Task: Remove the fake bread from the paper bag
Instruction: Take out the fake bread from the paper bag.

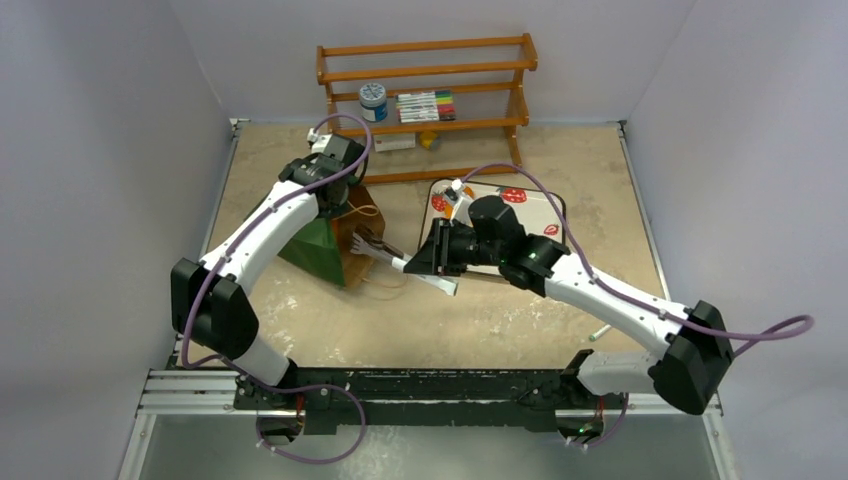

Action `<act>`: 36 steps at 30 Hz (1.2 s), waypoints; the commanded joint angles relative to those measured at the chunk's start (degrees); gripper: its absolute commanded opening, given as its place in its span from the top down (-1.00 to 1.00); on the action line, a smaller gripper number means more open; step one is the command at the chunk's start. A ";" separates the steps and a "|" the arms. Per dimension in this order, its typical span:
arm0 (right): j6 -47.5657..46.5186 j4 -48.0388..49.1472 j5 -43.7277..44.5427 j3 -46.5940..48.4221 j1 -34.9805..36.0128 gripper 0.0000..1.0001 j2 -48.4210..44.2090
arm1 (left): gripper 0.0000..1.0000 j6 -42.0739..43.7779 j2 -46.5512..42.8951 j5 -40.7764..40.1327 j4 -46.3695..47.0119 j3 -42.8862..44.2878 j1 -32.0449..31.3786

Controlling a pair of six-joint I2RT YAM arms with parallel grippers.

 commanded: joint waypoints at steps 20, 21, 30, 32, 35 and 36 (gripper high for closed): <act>10.36 21.42 -11.67 -5.29 0.24 0.14 13.68 | 1.00 0.10 -4.36 3.64 0.89 3.14 -0.88; 10.87 21.71 -11.69 -5.55 0.24 0.13 13.88 | 1.00 -0.02 -4.37 3.74 1.07 3.02 -1.03; 16.15 26.38 -12.08 -6.42 -0.20 0.10 16.84 | 1.00 -2.04 -4.35 3.20 1.97 1.12 -3.55; 17.07 26.59 -12.21 -6.10 -0.20 0.09 17.95 | 1.00 -2.51 -4.35 2.79 2.01 0.62 -4.01; 18.47 26.86 -11.83 -5.96 -0.21 0.09 19.04 | 1.00 -3.15 -4.38 2.22 1.97 0.17 -4.65; 18.77 26.74 -11.62 -5.87 -0.28 0.08 19.32 | 1.00 -3.29 -4.43 2.07 1.97 -0.02 -4.80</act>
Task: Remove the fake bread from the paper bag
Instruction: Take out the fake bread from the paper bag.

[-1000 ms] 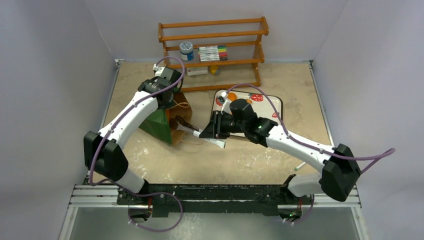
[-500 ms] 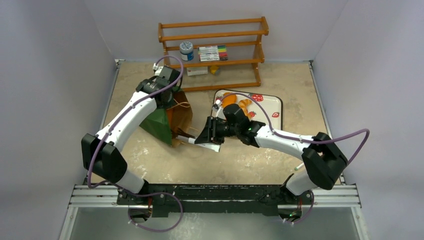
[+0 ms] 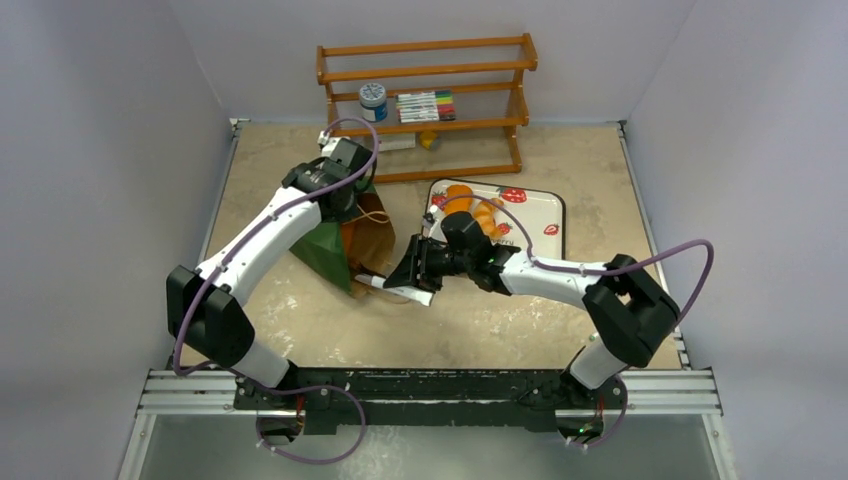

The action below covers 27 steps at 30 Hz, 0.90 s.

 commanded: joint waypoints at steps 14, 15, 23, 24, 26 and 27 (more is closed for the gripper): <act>5.81 5.99 0.21 4.12 -0.41 0.03 5.99 | 1.00 -4.22 -2.83 -0.95 2.80 -2.23 -2.24; 6.03 6.46 0.11 4.34 -0.40 0.03 6.69 | 1.00 -4.23 -2.82 -0.93 2.76 -2.25 -2.33; 7.13 10.57 0.25 5.86 -0.49 0.04 10.14 | 1.00 -3.64 -2.78 -0.93 2.97 -2.56 -2.46; 6.97 10.57 0.37 6.04 -0.49 0.05 10.50 | 1.00 -3.63 -2.69 -0.95 3.01 -2.64 -2.42; 6.40 9.98 0.84 7.61 -0.47 0.10 11.07 | 1.00 -3.61 -2.56 -0.89 3.02 -2.65 -2.46; 5.93 9.26 1.06 8.57 -0.49 0.15 11.20 | 1.00 -3.52 -2.42 -0.96 3.02 -2.65 -2.44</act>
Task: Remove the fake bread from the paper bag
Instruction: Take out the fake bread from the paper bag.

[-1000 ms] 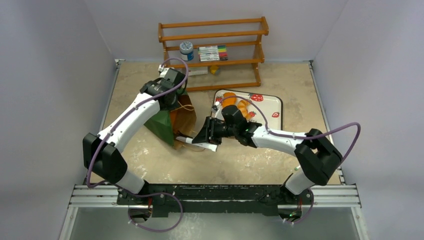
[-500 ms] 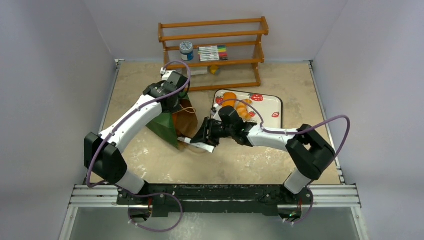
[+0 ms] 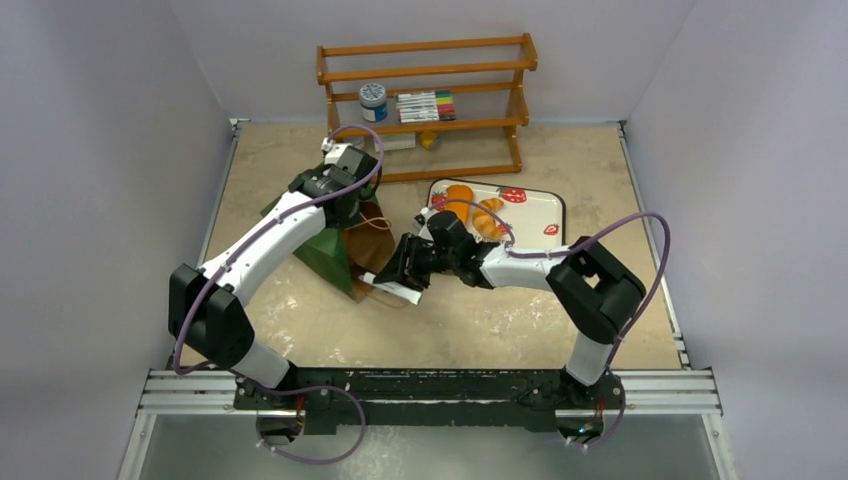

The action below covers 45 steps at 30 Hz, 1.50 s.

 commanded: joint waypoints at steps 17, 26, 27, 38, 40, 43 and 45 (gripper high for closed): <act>-6.31 -8.89 6.56 3.46 -0.46 1.00 -11.70 | 1.00 -3.41 1.30 -6.37 2.91 2.23 1.63; -8.98 -16.68 9.66 -1.00 -0.55 1.00 -22.20 | 1.00 -4.08 2.31 -7.40 4.19 1.64 3.11; -9.19 -17.60 9.71 -1.53 -0.55 1.00 -23.23 | 1.00 -4.21 2.50 -7.45 4.29 1.83 3.38; -13.77 -26.62 7.93 -4.86 -0.73 1.00 -30.77 | 1.00 -6.07 6.96 -8.11 5.21 7.65 4.19; -15.07 -28.96 7.87 -4.84 -0.73 1.00 -32.00 | 1.00 -6.44 8.09 -8.23 5.04 8.68 4.20; -16.62 -32.71 8.07 -5.16 -0.73 1.00 -34.60 | 1.00 -7.12 9.28 -8.25 4.85 9.65 4.31; -17.00 -34.67 8.86 -5.77 -0.73 1.00 -37.04 | 1.00 -7.48 9.70 -8.48 4.85 9.81 4.45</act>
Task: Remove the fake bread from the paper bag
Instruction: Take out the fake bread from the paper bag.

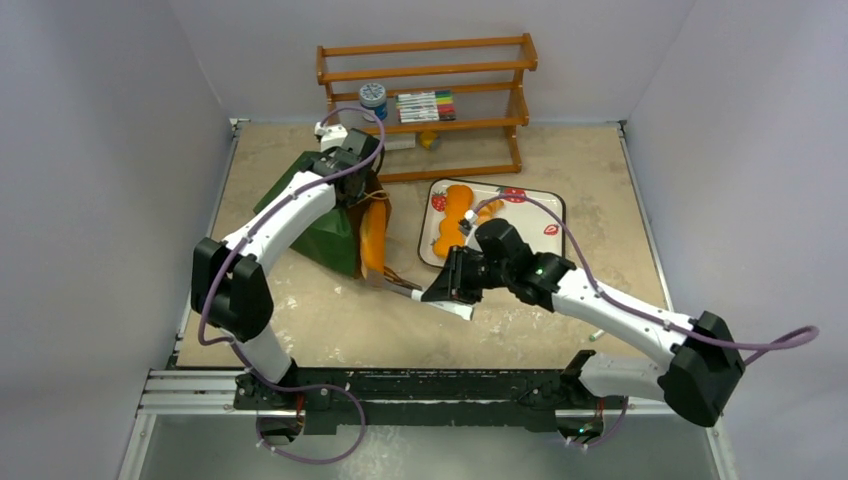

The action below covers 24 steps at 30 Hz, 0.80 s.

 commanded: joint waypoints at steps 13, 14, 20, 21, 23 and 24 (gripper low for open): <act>-1.06 -20.42 8.55 3.47 -0.27 1.00 -19.93 | 1.00 -2.38 1.63 -2.16 1.96 1.67 2.00; -0.09 -21.06 9.92 3.96 -0.25 1.00 -20.71 | 1.00 -2.21 1.60 -2.08 2.15 1.53 2.00; 0.95 -26.38 16.47 7.49 -0.32 1.00 -20.90 | 1.00 -1.68 -0.16 -1.43 4.03 -1.49 2.02; 1.34 -26.61 17.49 7.75 -0.30 1.00 -21.00 | 1.00 -1.53 -0.58 -1.26 4.28 -2.13 2.04; 1.52 -27.56 19.40 8.02 -0.34 1.00 -20.45 | 1.00 -1.19 -1.29 -1.04 4.69 -3.31 2.00; 1.30 -28.14 20.42 8.03 -0.46 1.00 -19.78 | 1.00 -0.96 -1.66 -0.96 4.97 -3.82 2.00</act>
